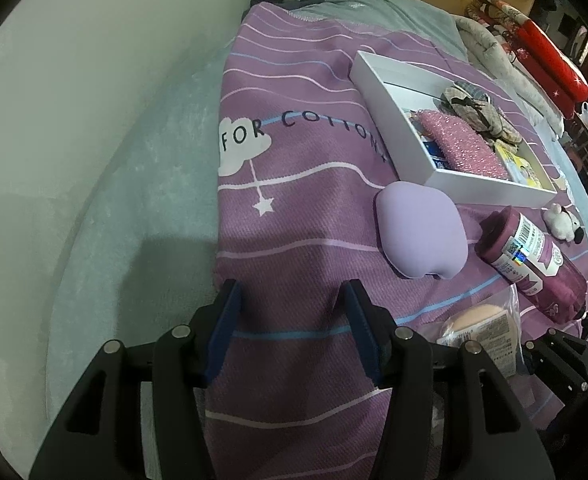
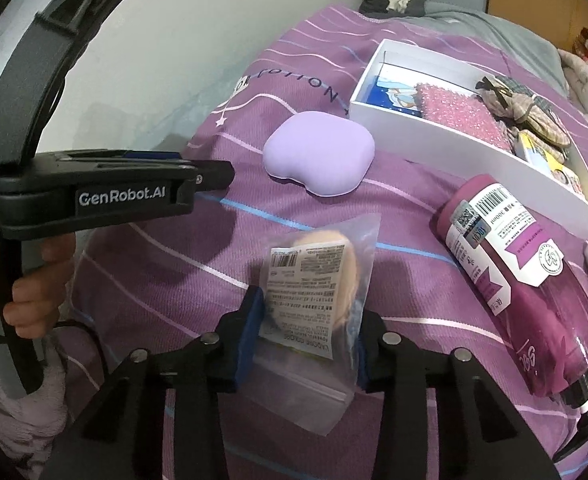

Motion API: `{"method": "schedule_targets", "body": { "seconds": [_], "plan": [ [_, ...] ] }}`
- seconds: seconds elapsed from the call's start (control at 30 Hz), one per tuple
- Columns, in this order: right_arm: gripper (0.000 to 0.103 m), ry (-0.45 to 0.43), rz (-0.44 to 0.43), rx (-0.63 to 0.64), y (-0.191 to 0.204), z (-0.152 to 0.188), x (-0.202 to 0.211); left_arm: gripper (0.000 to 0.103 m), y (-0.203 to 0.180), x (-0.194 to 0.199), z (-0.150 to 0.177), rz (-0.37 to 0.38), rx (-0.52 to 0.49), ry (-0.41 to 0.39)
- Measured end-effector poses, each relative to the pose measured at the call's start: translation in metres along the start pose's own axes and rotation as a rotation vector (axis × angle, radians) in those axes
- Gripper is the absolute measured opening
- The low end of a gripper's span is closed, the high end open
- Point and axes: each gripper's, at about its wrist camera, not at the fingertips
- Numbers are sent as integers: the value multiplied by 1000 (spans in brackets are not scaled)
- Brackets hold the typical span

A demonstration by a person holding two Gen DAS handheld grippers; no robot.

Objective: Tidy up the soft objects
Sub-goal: 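Grasp the lilac case with the left gripper while the right lifts the clear bag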

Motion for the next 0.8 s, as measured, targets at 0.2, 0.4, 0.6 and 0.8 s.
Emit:
{"method": "schedule_targets", "body": {
  "seconds": [0.2,0.4,0.6,0.8],
  "plan": [
    [20,-31,-30,-47,-11,0,8,57,-7,10,-4,0,-6,-33],
    [15,-76,-86,-117,-25,1,20,58,-23,19,-7,32,-49,-62],
    [15,-127,-94,-160,-42,-1,37,65,-38,28,-14,130,-31,-103],
    [15,-73,-90,-204,-57,4,30,71,-54,15,-23,165,-13,-85]
  ]
}}
Point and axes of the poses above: each gripper's, at about its wrist camera, not at the fingertips, and x roughly against the way its jaws point, y to its left, z to its underside, and after that the axes turned 13 degrees about -y, right-handed
